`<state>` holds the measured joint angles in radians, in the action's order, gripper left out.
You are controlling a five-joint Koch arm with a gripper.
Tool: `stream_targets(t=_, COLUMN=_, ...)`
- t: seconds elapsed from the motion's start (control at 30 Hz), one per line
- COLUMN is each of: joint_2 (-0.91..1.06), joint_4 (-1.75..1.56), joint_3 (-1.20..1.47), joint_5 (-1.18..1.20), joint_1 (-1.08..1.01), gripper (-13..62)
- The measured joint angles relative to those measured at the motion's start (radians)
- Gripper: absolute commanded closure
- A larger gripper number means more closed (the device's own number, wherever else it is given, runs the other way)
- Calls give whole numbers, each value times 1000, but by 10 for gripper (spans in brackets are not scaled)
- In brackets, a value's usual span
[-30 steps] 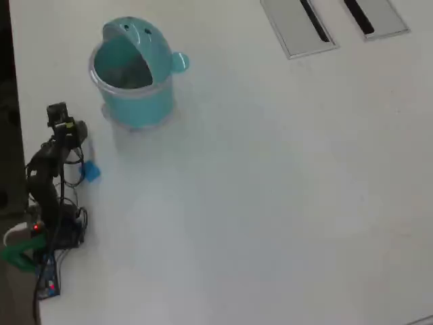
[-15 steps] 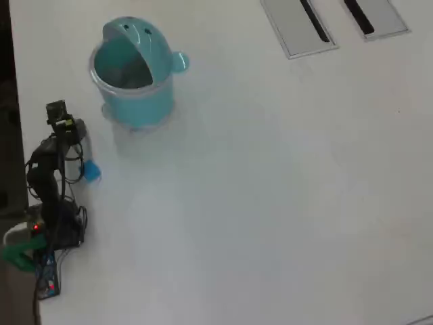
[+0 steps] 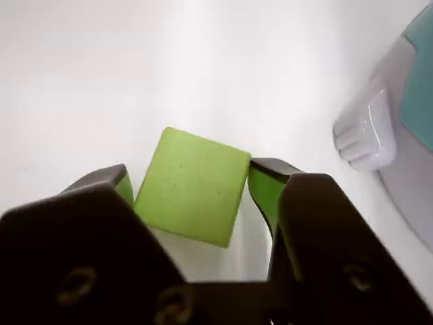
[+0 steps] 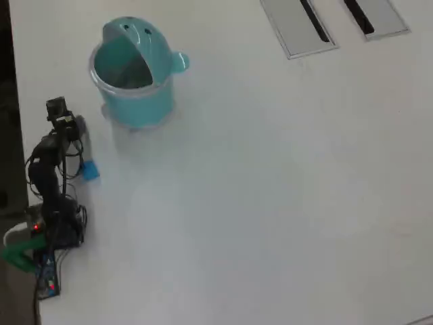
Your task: Grasp RGB lego blocks and put them in the bin one by one.
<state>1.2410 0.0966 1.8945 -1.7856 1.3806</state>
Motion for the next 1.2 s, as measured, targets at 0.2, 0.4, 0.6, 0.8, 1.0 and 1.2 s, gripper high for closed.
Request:
stream_targets(t=0.2, joint_2=-8, joint_4=0, joint_3=-3, joint_5=52, joint_1=5, gripper=286)
stream_targets(t=0.4, joint_2=11, joint_4=0, joint_3=-2, joint_5=81, joint_1=12, gripper=308)
stream_targets(t=0.6, joint_2=118, joint_4=25, joint_3=0, joint_5=86, joint_1=14, gripper=308)
stream_targets(t=0.8, joint_2=255, joint_4=89, joint_3=38, joint_5=98, joint_1=-2, gripper=323)
stream_targets(t=1.0, joint_2=374, joint_4=112, joint_3=38, joint_5=126, joint_1=-29, gripper=323)
stream_targets(t=1.2, joint_2=457, joint_4=112, joint_3=38, joint_5=133, joint_1=-69, gripper=324)
